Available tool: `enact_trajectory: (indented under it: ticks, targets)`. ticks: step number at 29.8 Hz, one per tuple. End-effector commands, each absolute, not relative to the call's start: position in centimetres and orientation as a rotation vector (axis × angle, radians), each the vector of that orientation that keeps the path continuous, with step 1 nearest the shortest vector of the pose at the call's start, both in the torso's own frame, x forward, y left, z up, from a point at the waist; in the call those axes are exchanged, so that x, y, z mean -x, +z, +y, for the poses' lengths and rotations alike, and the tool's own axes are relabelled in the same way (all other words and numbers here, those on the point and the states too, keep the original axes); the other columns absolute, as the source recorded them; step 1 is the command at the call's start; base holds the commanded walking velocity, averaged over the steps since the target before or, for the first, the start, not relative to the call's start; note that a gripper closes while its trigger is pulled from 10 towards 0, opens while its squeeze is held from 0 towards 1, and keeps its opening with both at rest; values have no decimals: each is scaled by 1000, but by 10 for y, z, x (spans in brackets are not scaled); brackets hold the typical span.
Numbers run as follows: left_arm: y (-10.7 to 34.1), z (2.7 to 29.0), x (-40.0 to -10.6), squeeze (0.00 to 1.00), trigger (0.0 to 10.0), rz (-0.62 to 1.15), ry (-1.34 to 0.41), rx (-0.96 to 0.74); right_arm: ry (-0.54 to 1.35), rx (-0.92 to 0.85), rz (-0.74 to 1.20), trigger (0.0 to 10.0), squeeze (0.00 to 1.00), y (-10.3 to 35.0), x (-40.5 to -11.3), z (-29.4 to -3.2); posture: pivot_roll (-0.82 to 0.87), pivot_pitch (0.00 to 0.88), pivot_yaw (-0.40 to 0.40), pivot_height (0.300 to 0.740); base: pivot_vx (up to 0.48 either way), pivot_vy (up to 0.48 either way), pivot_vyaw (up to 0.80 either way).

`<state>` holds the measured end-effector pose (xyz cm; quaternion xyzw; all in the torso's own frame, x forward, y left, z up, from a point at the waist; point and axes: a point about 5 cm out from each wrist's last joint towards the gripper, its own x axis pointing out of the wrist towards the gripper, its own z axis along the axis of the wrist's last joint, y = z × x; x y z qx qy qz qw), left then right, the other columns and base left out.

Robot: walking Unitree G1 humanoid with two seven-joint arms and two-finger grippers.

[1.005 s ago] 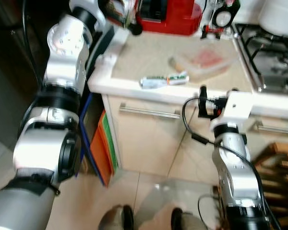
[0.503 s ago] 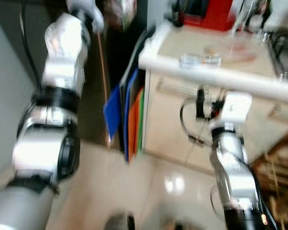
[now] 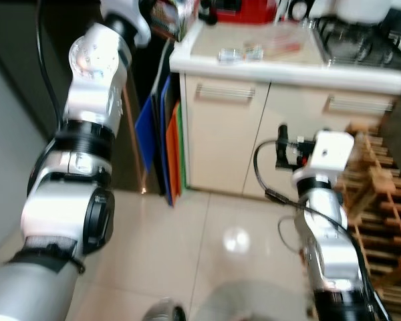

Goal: Restocking fridge

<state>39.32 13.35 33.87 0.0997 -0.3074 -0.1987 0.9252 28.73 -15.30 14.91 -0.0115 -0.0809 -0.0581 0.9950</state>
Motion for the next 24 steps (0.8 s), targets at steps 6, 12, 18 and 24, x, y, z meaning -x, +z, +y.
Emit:
enact_trajectory:
  ticks: [6, 12, 18, 24]
  targets:
    - [312, 128, -384, 0, 10000, -581, -485, -136, -112, 12, -132, 10000, 0, 142, -285, -153, -167, 2, 43, 740, 0, 0, -673]
    - [264, 125, -363, 0, 10000, -460, -518, -4, -94, 48, -135, 10000, 0, 140, -284, -157, -141, 11, 23, 740, 0, 0, -666]
    - [200, 118, -334, 0, 10000, -292, -547, 48, -110, 71, -121, 10000, 0, 135, -282, -168, -122, 7, 12, 740, 0, 0, -627]
    - [133, 126, -313, 0, 10000, -85, -461, 77, -112, 69, -109, 10000, 0, 130, -283, -172, -104, 0, -35, 740, 0, 0, -603]
